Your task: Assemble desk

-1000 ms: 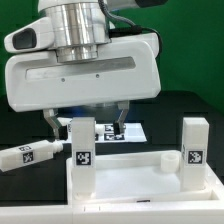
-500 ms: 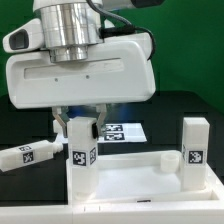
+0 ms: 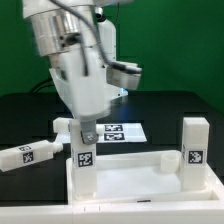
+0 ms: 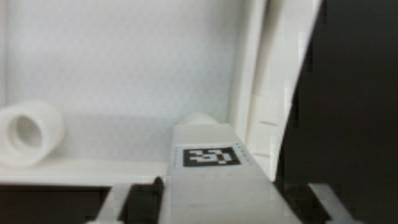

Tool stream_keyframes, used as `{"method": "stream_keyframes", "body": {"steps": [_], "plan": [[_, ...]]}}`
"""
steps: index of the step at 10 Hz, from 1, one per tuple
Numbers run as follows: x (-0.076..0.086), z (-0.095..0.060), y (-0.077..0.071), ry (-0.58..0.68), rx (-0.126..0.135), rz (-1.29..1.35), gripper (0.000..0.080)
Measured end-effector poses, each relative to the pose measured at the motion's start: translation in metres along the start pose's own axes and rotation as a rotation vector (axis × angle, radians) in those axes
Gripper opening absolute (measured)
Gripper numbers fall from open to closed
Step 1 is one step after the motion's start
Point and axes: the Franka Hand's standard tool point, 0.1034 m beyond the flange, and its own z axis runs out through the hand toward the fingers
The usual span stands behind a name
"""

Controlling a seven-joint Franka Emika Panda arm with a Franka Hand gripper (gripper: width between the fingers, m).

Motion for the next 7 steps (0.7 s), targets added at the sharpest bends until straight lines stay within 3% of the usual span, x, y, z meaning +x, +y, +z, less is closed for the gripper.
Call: {"method": "stream_keyframes", "body": {"steps": [3,4,5,6,7], "plan": [[-0.0026,0.0012,0.0001,0.001,-0.001,-0.006,0.0290],[-0.0019,0.0015,0.0006,0.001,-0.002,-0.060,0.0378],[0.0014,0.0003,0.0011,0.002,-0.001,-0.242,0.0378],[0.0048,-0.0041,-0.0018,0.005,0.007,-0.421,0.0573],[0.0041,-0.0072,-0.0042,0.006,0.008,-0.560,0.0631]]}}
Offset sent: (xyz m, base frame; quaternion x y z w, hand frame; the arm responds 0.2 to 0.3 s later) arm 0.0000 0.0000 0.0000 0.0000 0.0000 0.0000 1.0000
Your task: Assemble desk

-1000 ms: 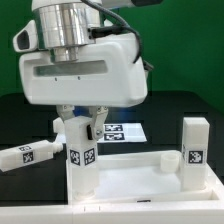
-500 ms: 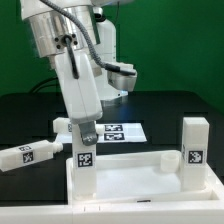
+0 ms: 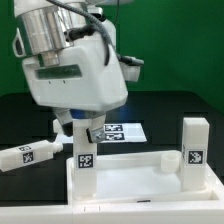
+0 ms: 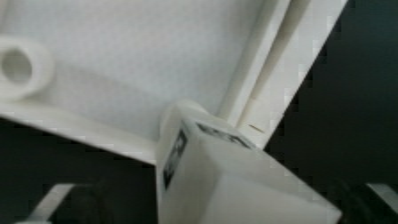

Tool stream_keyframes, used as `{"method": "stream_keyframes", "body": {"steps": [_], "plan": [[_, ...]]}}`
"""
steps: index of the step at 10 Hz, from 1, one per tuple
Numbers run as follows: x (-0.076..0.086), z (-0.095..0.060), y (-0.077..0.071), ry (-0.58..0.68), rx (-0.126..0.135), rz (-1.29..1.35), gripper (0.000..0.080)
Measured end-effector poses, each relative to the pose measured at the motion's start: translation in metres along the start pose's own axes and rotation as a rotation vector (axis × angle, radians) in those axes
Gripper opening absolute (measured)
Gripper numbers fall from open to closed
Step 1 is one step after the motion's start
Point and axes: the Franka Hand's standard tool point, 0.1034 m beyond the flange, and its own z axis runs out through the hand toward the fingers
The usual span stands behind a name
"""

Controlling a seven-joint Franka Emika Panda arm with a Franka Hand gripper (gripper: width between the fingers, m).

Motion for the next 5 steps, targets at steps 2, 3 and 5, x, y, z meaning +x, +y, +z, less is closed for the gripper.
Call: {"method": "stream_keyframes", "body": {"steps": [2,3,5], "plan": [[-0.0044,0.0004,-0.0014,-0.009,-0.020,-0.163,0.0646],[-0.0035,0.0004,0.0000,-0.009,-0.021,-0.242,0.0646],[-0.0015,0.0004,0.0030,0.002,-0.085,-0.635,0.0649]]}}
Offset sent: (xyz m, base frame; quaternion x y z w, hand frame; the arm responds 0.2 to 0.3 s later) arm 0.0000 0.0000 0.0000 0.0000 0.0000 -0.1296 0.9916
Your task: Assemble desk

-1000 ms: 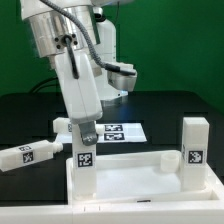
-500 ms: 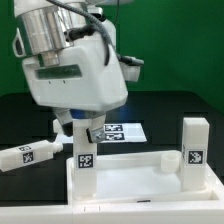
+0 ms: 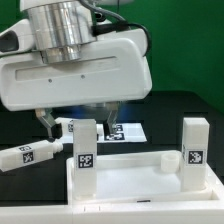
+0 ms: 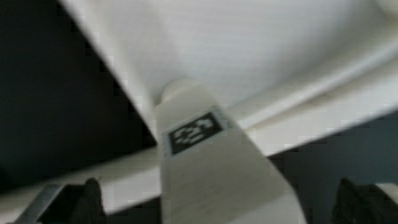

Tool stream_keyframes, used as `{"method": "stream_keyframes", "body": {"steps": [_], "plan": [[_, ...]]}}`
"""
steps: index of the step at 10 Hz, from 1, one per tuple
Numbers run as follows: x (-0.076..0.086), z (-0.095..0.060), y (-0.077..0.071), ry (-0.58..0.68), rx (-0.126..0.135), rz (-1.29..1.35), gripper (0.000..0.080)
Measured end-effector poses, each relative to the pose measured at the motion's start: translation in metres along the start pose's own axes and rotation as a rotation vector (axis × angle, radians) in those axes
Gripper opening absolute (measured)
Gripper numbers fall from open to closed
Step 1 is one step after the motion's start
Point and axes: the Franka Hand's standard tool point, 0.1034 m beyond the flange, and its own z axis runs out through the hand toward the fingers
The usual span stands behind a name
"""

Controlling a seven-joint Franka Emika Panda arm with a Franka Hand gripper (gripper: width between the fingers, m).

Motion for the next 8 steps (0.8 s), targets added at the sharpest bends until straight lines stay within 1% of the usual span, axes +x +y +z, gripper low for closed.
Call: {"method": "stream_keyframes", "body": {"steps": [2,3,4,5,6,7,8], "plan": [[0.0015,-0.0003,0.0018,-0.013,-0.039,-0.389,0.0649],[0.0011,0.0004,0.0010,-0.015,-0.039,-0.400,0.0649],[0.0013,0.0003,0.0017,-0.014,-0.039,-0.393,0.0533],[0.0012,0.0004,0.0017,-0.013,-0.039,-0.355,0.0331],[0.0014,0.0003,0.0016,-0.012,-0.039,-0.292,0.0331],[0.0014,0.0003,0.0017,-0.009,-0.039,-0.200,0.0284],[0.0015,0.0002,0.0017,-0.007,-0.039,-0.113,0.0284]]}}
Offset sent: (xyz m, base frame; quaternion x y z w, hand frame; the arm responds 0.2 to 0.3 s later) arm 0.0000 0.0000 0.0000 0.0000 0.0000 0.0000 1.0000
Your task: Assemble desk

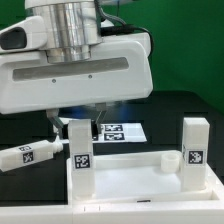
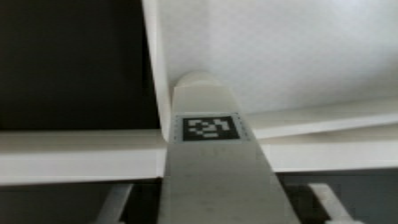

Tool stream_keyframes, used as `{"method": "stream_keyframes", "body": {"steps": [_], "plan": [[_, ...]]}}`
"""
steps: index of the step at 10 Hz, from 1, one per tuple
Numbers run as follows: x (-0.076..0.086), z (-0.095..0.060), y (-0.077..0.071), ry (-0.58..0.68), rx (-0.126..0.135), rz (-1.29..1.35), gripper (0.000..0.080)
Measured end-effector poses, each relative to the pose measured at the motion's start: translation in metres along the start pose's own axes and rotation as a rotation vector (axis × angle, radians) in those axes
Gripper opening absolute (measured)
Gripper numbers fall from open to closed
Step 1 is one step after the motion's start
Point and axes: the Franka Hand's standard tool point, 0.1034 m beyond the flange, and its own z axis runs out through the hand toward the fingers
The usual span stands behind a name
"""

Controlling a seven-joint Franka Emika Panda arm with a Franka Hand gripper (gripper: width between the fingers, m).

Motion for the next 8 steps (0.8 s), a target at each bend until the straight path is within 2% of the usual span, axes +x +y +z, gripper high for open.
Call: {"method": "stream_keyframes", "body": {"steps": [2,4,8], "plan": [[0.0019,-0.0025,-0.0016,0.010,-0.009,0.347,0.0284],[0.0027,0.0001,0.0004,0.015,-0.004,0.684,0.0284],[0.0026,0.0006,0.0015,0.013,0.007,0.900,0.0284]]}}
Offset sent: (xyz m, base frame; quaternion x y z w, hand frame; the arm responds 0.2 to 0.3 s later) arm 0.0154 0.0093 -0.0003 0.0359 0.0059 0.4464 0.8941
